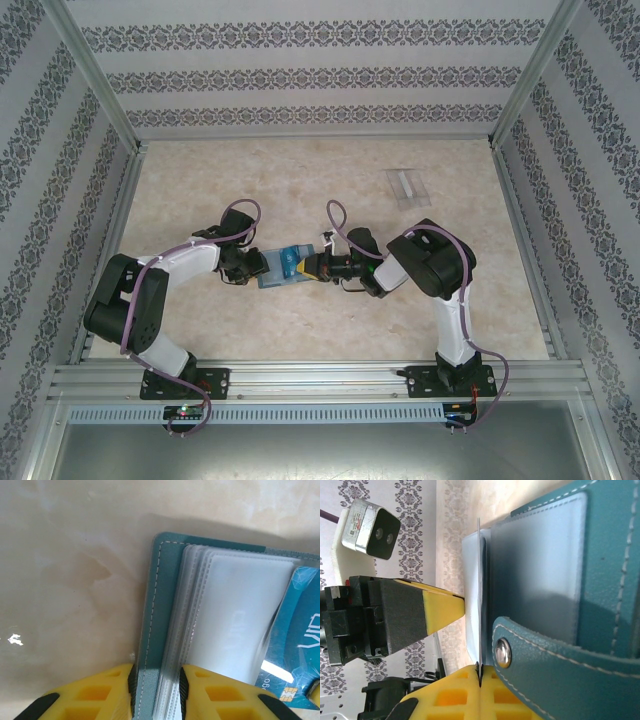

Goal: Put the credit cards into the card holder
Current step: Insert the credit card into the card slot.

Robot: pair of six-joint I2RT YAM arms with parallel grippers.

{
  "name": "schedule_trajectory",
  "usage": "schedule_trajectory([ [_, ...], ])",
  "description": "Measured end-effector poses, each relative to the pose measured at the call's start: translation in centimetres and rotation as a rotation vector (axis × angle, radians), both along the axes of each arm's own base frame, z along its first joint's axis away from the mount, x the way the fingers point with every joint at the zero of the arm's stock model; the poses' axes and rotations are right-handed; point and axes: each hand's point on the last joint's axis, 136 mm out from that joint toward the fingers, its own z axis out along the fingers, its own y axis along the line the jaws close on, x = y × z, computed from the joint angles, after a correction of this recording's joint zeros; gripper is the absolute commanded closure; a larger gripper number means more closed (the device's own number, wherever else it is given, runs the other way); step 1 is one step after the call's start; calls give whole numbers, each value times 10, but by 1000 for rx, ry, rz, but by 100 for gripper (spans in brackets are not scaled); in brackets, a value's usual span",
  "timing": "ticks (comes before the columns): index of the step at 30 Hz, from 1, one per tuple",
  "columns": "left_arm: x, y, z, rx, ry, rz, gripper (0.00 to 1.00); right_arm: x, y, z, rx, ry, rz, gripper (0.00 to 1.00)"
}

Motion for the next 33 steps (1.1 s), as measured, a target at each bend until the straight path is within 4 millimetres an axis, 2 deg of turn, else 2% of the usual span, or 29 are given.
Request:
schedule_trajectory([
  [6, 0, 0, 0, 1, 3, 0, 68, 1, -1, -1, -11, -2, -25, 100],
  [17, -1, 0, 0, 1, 8, -1, 69, -12, 7, -3, -24, 24, -76, 100],
  [24, -2, -1, 0, -6, 11, -3, 69, -14, 5, -3, -25, 33, -133, 100],
  [33, -2, -2, 0, -8, 13, -5, 68, -10, 20, -1, -8, 40, -112, 100],
])
